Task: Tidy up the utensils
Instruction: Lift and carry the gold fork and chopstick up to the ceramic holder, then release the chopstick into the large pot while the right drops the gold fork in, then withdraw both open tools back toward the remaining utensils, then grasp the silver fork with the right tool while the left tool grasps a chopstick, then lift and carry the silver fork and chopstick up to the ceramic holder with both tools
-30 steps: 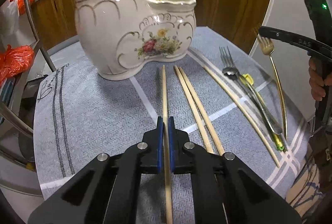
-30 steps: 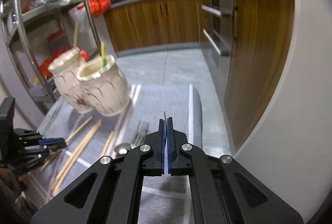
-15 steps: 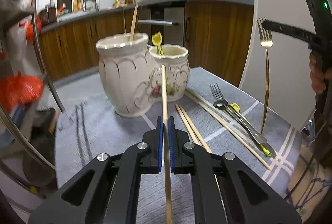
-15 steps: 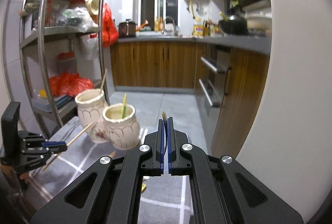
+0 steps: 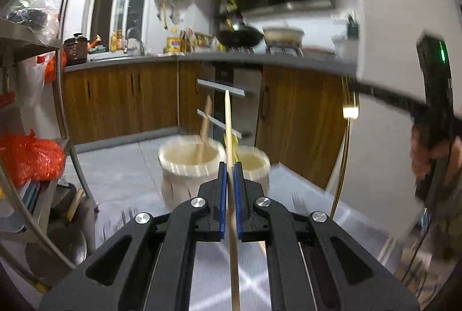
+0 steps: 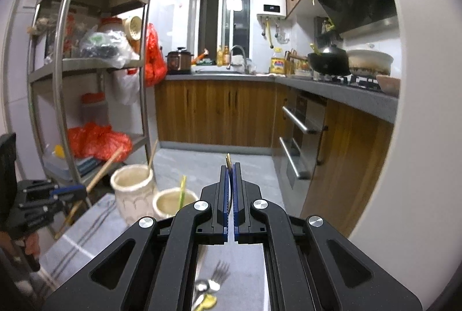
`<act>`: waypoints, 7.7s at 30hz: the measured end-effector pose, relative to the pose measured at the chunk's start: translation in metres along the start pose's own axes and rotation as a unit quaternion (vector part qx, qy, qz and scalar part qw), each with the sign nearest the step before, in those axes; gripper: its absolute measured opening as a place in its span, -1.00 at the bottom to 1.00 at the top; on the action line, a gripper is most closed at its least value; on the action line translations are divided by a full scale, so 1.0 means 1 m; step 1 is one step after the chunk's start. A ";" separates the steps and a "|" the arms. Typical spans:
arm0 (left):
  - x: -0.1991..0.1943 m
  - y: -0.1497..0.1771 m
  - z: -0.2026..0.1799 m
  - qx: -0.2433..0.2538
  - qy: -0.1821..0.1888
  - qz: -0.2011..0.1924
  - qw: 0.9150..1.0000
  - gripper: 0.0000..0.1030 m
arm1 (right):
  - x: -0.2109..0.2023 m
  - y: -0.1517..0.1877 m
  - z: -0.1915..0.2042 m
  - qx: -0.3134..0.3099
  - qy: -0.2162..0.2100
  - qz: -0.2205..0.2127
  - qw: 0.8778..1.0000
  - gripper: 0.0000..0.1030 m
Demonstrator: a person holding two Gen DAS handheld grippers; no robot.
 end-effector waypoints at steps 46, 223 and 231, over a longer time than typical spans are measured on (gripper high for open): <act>0.071 -0.012 0.036 -0.003 -0.089 -0.048 0.995 -0.49 | 0.123 -0.001 0.037 0.027 0.024 0.062 0.997 -0.73; 0.080 -0.053 0.058 -0.126 0.026 -0.053 0.990 -0.89 | 0.048 -0.048 0.008 0.033 0.029 -0.020 0.999 -0.94; 0.104 -0.047 0.061 -0.124 -0.032 -0.076 0.989 -0.89 | 0.076 -0.035 0.019 0.012 0.072 -0.013 0.997 -0.94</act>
Point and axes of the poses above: each gripper's, at about its wrist camera, not at the fingertips, and x roughly the way its jaws point, z to its left, y to its underside, the point moved 1 cm from there along x, roughly the way its jaws point, and after that the axes turned 12 degrees about -x, right-handed, at the moved point
